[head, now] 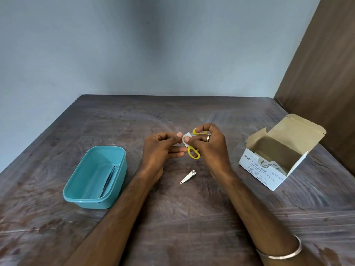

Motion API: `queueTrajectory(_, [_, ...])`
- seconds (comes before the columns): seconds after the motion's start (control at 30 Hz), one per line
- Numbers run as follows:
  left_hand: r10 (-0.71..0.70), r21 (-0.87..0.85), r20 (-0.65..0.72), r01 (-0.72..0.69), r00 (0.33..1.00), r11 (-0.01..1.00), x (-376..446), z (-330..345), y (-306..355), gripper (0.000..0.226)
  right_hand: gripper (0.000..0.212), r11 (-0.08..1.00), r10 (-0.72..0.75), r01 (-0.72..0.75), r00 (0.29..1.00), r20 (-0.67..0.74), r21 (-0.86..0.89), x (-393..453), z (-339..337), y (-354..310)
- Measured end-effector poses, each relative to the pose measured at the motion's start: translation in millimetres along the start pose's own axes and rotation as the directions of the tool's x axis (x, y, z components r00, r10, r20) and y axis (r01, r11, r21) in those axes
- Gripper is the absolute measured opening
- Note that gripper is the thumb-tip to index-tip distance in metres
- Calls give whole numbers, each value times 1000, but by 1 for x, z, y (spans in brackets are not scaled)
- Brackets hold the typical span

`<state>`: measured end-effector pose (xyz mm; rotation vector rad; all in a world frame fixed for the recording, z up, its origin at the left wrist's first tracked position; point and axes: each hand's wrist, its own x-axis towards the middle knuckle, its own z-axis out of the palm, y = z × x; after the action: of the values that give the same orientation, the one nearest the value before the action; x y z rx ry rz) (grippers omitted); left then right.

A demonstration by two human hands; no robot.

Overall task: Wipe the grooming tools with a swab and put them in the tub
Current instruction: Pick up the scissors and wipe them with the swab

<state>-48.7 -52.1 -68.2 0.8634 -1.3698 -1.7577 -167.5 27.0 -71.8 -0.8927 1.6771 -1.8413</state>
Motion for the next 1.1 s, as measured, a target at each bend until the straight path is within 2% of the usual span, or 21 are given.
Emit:
queueTrajectory(0.23, [-12, -44, -29, 11, 1000, 999, 0, 1, 0, 23, 37, 990, 76, -74, 997, -5, 123, -3, 2, -5])
queueTrajectory(0.43, [11, -86, -72, -17, 997, 996, 0, 0, 3, 18, 36, 979, 131, -126, 991, -23, 163, 0, 2, -4])
queueTrajectory(0.6, [9, -102, -89, -19, 996, 995, 2, -3, 2, 20, 23, 974, 141, -140, 990, 6, 177, -1, 0, -6])
queueTrajectory(0.8, [4, -79, -45, -8, 999, 997, 2, -2, 2, 17, 6, 980, 121, -114, 992, -31, 161, 0, 0, 1])
queueTrajectory(0.97, [5, -72, -41, -8, 999, 997, 1, -2, 2, 17, 5, 970, 156, -154, 988, 2, 189, 2, 4, 4])
queueTrajectory(1.1, [-15, -70, -20, 13, 1000, 997, 1, 0, 2, 19, 11, 977, 131, -109, 985, -116, 184, 2, 4, 5])
